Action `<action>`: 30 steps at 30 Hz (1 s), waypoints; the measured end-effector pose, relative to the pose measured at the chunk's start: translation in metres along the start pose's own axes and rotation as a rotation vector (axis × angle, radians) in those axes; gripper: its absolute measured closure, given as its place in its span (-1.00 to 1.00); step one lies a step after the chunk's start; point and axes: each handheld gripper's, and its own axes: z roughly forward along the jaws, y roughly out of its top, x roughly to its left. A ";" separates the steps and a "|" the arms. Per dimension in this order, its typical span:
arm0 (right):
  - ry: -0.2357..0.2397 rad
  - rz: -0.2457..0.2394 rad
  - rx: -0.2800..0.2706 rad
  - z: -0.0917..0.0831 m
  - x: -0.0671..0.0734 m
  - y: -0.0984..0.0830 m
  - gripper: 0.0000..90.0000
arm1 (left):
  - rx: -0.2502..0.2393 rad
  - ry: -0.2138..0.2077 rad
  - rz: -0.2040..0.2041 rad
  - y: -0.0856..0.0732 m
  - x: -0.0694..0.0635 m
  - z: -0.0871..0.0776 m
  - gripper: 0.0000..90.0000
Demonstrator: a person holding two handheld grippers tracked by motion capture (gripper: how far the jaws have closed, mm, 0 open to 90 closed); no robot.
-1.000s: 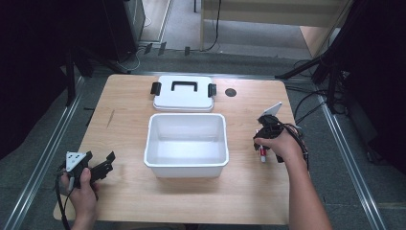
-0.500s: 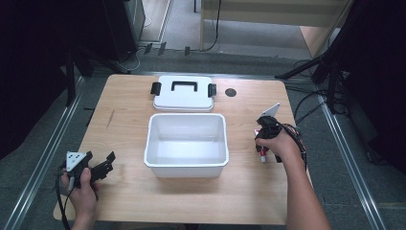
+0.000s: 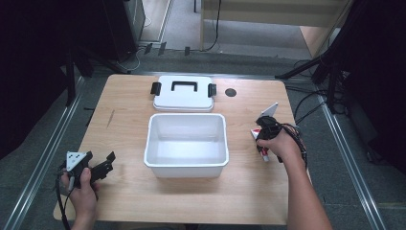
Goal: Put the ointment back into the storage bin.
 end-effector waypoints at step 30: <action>0.047 -0.188 -0.082 -0.077 0.040 -0.003 0.60 | -0.001 0.003 0.003 0.000 0.000 0.000 -0.68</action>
